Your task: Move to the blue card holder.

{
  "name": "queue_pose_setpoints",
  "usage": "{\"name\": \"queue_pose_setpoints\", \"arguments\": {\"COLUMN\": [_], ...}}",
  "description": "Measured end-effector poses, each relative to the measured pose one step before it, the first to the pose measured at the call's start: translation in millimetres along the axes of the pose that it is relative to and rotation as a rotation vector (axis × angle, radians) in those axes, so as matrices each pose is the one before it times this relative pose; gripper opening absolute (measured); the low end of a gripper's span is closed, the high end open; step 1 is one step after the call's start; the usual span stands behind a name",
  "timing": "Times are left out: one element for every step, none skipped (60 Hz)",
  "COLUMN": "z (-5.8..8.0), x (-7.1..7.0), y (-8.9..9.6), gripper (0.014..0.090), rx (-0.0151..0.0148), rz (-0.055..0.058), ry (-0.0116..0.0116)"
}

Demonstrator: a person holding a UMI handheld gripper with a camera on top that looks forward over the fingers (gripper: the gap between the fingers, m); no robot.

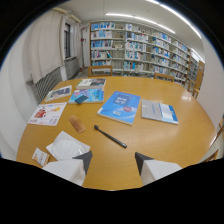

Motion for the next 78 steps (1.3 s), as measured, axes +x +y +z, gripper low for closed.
{"name": "queue_pose_setpoints", "arguments": {"z": [-0.05,-4.33,3.83,-0.53,-0.96,-0.65,-0.3,1.49,0.18,0.45,0.49,0.21,0.08,0.14,-0.11,0.29,0.6,0.23,0.26,0.3,0.07,-0.74,2.03,0.67,0.74,0.74,-0.7,0.85,1.79,1.34,1.2,0.43,1.57,1.28,1.28,1.9,1.61,1.67,1.4,1.91,2.2,2.22,2.24,2.36,2.73,2.85,2.7,3.13,2.91,2.96,2.31,2.41,2.53,3.17,3.32,3.2,3.32,3.65,4.43,3.81,3.96,4.06,4.33,4.36,3.24,3.87,4.71,4.18,4.55,4.44,4.42,4.29,4.54,4.71,4.82,4.82,5.02,4.91], "x": [-0.37,-15.47,13.37,-1.17,-2.16,-1.9,-6.64,-0.99,-0.88,-0.7,-0.43,-0.25,-0.65,-3.0,0.83,-0.73,-0.51,-1.19,-1.47,-1.84,-3.16,-0.8,-4.38,-2.72,-2.97,-2.86,-1.51,-3.37,-3.47,-4.41,-3.55,-2.48,-4.47,-3.69,-4.07,-1.97,-6.14,-4.02,-3.93,-4.33,-3.95,-3.51,-3.36,-3.51,-3.39,-3.15,-3.15,-3.03,-2.89,-2.87,-2.15,-2.28,-2.25,-2.02,-2.2,-1.94,-1.85,-0.75,-2.09,-1.62,-1.45,-1.39,-1.2,-1.32,-0.48,-1.22,-1.47,-1.24,-1.35,-1.22,-1.24,-1.24,-0.83,-0.98,-0.86,-0.68,-0.42,-0.66], "y": [-0.02,0.91,-0.79,0.16,0.25,0.15,-1.0,0.41,0.23,0.26,-0.09,0.01,0.08,-1.6,0.85,0.09,-0.23,-0.12,-0.3,-0.05,-0.67,-0.59,0.74,0.12,0.36,0.17,-0.11,-0.14,0.25,-0.95,-0.38,0.14,-0.88,-0.33,-0.42,0.27,-0.83,-0.52,-0.67,-0.98,-1.04,-0.9,-1.15,-1.36,-1.32,-1.45,-1.5,-1.28,-1.55,-1.55,-1.97,-2.08,-1.6,-1.79,-2.02,-2.42,-2.44,-2.3,-2.84,-2.45,-2.77,-2.89,-2.84,-2.93,-2.68,-2.93,-3.27,-3.06,-3.24,-3.23,-3.37,-3.19,-3.35,-3.41,-3.57,-3.43,-3.44,-3.39], "gripper": [0.0844,0.0845,0.0845,0.0845,0.0845,0.0845,0.0846,0.0844,0.0842,0.0844,0.0845,0.0843,0.0844,0.0844,0.0842,0.0843,0.0842,0.0842,0.0843,0.0844,0.0843,0.0843,0.0844,0.0844,0.0845,0.0845,0.0846,0.0848,0.0849,0.0848,0.0848,0.0848,0.0847,0.0848,0.0847,0.0848,0.0849,0.0849,0.0848,0.0848,0.0849,0.0848,0.0847,0.0848,0.0846,0.0845,0.0846,0.0846,0.0846,0.0846,0.0845,0.0847,0.0847,0.0846,0.0845,0.0846,0.0847,0.0849,0.0851,0.085,0.085,0.0848,0.0848,0.0847,0.0848,0.0847,0.0847,0.0847,0.0849,0.0846,0.0847,0.0849,0.0846,0.0849,0.0848,0.0848,0.0847,0.0848], "rx": [-0.00019,-0.00134,0.00063,-0.00055,-0.00066,-0.00021,-0.00065,0.00046,-0.0004,0.0,0.00001,0.00003,0.00036,-0.00022,0.00136,0.00119,0.00133,0.00121,0.00093,0.00023,-0.00077,-0.00174,-0.0005,-0.001,-0.00146,-0.00131,-0.00165,-0.00073,-0.00031,-0.00087,-0.0009,-0.00099,-0.00112,-0.00088,-0.00086,-0.0008,-0.00233,-0.00165,-0.00125,-0.0005,-0.0007,-0.0007,-0.00048,-0.00002,0.00032,-0.0001,-0.00025,-0.00105,-0.00161,-0.00164,-0.00107,-0.00128,-0.00185,-0.00159,-0.00126,-0.00068,0.00007,0.00047,0.00011,-0.00001,0.00028,0.00068,0.00006,-0.00032,-0.00021,0.00033,0.00046,0.00021,-0.00013,0.00008,0.00034,0.00049,0.00062,0.00085,0.0009,0.00116,0.00068,0.00028], "rz": [0.0011,0.0057,-0.0047,0.0,0.0004,0.0004,0.0008,-0.0005,-0.001,-0.001,-0.0008,-0.0007,-0.0011,-0.0013,-0.002,-0.0018,-0.0012,-0.001,-0.0015,-0.002,-0.0022,-0.0014,-0.0014,-0.0017,-0.0017,-0.0007,-0.0008,-0.0013,-0.0015,-0.0018,-0.0016,-0.0021,-0.0027,-0.0025,-0.002,-0.0016,-0.0028,-0.0017,-0.0013,-0.0012,-0.0013,-0.0013,-0.0018,-0.0019,-0.0015,-0.0013,-0.0006,-0.0009,-0.0015,-0.0014,-0.0002,0.0008,-0.0001,-0.0004,0.0,0.0003,0.001,0.0021,0.0004,0.0001,0.0,0.0006,0.0003,0.0005,0.0007,0.0,0.0002,0.0001,-0.0001,-0.0001,-0.0001,0.0002,0.0001,-0.0005,-0.0006,-0.0004,-0.0001,-0.0008], "ry": [0.00047,0.00369,-0.00415,-0.00007,0.00013,0.00102,0.00337,-0.00284,-0.00309,-0.00248,-0.00156,-0.00095,-0.00146,-0.00066,-0.00318,-0.001,-0.00055,-0.00172,-0.00364,-0.00407,-0.00168,-0.00321,-0.00298,-0.00509,-0.00451,-0.00327,-0.00362,-0.00418,-0.00468,-0.00375,-0.00388,-0.00484,-0.00366,-0.0042,-0.00491,-0.00753,-0.00375,-0.00425,-0.004,-0.005,-0.0048,-0.00363,-0.00187,-0.00152,-0.00199,-0.00173,-0.00102,-0.00044,-0.00108,-0.00172,-0.00237,0.00031,0.00248,0.00137,0.0003,-0.00006,0.00122,0.00195,0.00375,0.00264,0.00269,0.00276,0.00289,0.00315,0.0013,0.00185,0.00248,0.00208,0.00181,0.00138,0.00156,0.00147,0.0025,0.00183,0.00183,0.00194,0.00294,0.00271]}}
